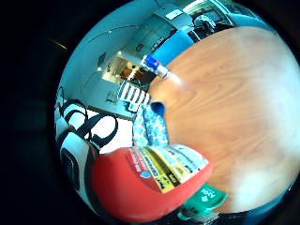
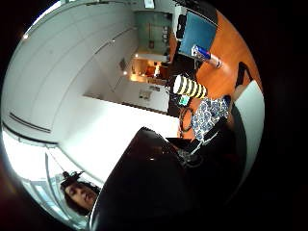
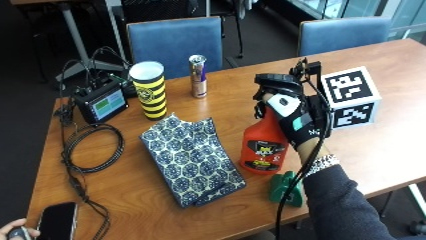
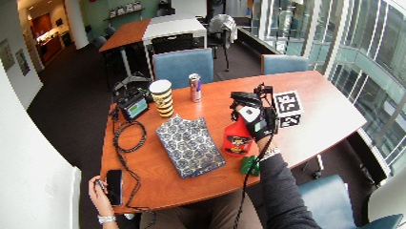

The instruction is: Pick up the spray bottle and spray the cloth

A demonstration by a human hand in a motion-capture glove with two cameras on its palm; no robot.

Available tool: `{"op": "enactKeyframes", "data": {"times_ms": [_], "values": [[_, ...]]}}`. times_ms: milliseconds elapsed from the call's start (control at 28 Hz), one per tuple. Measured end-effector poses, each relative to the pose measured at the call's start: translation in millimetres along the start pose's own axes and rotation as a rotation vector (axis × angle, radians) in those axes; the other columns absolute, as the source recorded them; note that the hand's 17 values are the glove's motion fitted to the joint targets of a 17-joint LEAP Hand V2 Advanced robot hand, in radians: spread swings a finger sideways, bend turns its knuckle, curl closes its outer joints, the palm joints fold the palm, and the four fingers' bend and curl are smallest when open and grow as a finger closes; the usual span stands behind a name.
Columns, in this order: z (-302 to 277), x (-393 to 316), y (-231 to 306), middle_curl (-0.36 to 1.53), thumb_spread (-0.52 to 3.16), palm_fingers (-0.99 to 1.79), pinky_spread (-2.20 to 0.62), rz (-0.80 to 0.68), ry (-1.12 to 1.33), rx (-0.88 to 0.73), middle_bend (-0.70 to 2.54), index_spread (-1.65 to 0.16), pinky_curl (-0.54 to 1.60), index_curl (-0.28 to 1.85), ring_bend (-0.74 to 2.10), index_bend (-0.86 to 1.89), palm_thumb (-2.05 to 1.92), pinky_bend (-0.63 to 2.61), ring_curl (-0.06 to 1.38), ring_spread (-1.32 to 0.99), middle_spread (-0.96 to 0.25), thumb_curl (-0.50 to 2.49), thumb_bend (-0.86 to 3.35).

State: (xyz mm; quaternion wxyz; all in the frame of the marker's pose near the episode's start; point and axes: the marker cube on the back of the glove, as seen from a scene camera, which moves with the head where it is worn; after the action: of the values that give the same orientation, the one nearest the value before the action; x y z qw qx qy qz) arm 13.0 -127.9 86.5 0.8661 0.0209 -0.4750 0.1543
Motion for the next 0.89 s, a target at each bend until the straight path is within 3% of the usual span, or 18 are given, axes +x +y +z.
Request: {"op": "enactKeyframes", "data": {"times_ms": [178, 570, 891], "values": [[14, 15, 7, 0.53, 0.21, 1.40, -0.31, 0.044, 0.030, -0.036, 0.59, -0.33, 0.37, 0.57, 0.65, 0.32, 0.92, 0.38, 0.48, -0.27, -0.26, 0.73, -0.03], [8, -7, -13, 0.52, 0.20, 1.38, -0.30, -0.021, 0.319, -0.134, 0.60, -0.31, 0.38, 0.58, 0.66, 0.32, 0.93, 0.38, 0.48, -0.26, -0.25, 0.75, -0.03], [14, -34, -27, 0.52, 0.20, 1.38, -0.30, -0.216, 0.785, -0.334, 0.60, -0.31, 0.38, 0.59, 0.66, 0.31, 0.93, 0.38, 0.47, -0.25, -0.25, 0.77, -0.03]]}}
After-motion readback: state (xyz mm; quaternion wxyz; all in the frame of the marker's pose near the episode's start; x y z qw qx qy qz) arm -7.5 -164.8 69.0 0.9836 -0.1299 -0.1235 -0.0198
